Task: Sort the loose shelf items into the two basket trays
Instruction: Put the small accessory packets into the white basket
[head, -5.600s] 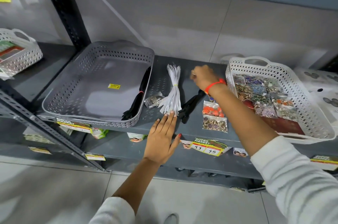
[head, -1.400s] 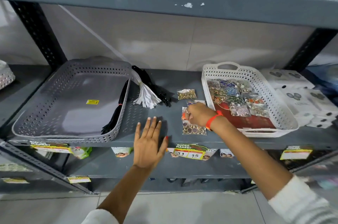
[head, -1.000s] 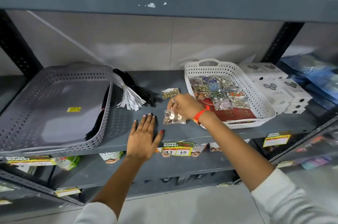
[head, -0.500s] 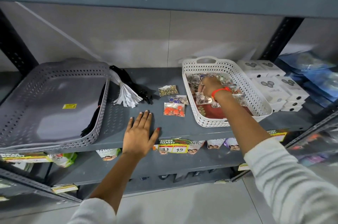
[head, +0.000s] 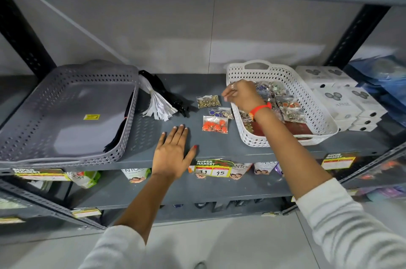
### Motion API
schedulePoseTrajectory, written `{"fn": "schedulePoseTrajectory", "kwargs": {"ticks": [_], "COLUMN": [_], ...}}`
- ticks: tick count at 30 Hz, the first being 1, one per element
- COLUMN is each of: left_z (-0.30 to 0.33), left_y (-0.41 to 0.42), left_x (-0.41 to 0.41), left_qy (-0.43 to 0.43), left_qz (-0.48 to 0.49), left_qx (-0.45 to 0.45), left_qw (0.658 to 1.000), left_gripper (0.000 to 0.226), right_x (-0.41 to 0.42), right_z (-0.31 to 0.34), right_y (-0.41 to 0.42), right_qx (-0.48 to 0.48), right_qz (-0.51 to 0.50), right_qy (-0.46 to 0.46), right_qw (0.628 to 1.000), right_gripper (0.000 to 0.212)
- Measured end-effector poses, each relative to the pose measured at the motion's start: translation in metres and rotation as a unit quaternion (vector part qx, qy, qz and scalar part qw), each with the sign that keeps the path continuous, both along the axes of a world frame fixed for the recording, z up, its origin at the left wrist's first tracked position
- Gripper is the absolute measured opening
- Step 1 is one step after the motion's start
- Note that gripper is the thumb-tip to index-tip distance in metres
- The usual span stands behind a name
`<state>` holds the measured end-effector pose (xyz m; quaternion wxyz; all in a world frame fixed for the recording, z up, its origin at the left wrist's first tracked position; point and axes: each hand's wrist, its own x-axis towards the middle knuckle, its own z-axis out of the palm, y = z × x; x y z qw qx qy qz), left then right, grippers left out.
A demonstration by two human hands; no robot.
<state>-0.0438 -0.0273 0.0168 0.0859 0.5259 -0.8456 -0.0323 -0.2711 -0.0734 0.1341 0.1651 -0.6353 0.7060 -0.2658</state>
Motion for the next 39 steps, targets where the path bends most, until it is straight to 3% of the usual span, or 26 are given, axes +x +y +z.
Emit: {"fn": "schedulePoseTrajectory", "kwargs": {"ticks": [3,10,15,19,24,28,32,36,39], "left_z": [0.000,0.003,0.001,0.001,0.002,0.000,0.000,-0.002,-0.003], "left_y": [0.000,0.001,-0.001,-0.001,-0.001,-0.002,-0.001,-0.001,-0.002], "left_x": [0.000,0.001,0.002,0.002,0.002,0.002,0.002,0.001,0.001], "left_qy": [0.010,0.012,0.007,0.011,0.010,0.016,0.015,0.016,0.034], "left_qz": [-0.001,-0.002,-0.008,-0.013,-0.010,-0.005,-0.003,-0.004,-0.002], "left_qx": [0.000,0.000,0.003,0.004,0.006,-0.008,-0.008,-0.013,-0.013], "left_qw": [1.000,1.000,1.000,1.000,1.000,1.000,1.000,1.000,0.999], "left_gripper": [0.082,0.083,0.084,0.086,0.086,0.085,0.086,0.085,0.083], "right_x": [0.022,0.039,0.039,0.026,-0.023,-0.053,-0.060,-0.055,-0.052], "right_z": [-0.013,-0.036,-0.033,0.010,0.052,0.033,-0.006,-0.022,-0.028], "right_y": [0.001,0.007,0.008,0.017,0.035,0.038,0.033,0.036,0.034], "right_qx": [0.055,0.106,0.106,0.043,-0.012,0.084,0.192,0.218,0.213], "right_qz": [0.053,0.052,0.039,0.018,-0.047,-0.078,-0.033,-0.023,-0.023], "right_qy": [0.072,0.190,0.124,0.057,0.059,0.113,0.168,0.191,0.178], "right_qw": [0.994,0.975,0.986,0.997,0.997,0.987,0.966,0.957,0.961], "right_gripper": [0.021,0.031,0.031,0.029,0.021,0.027,0.030,0.024,0.034]}}
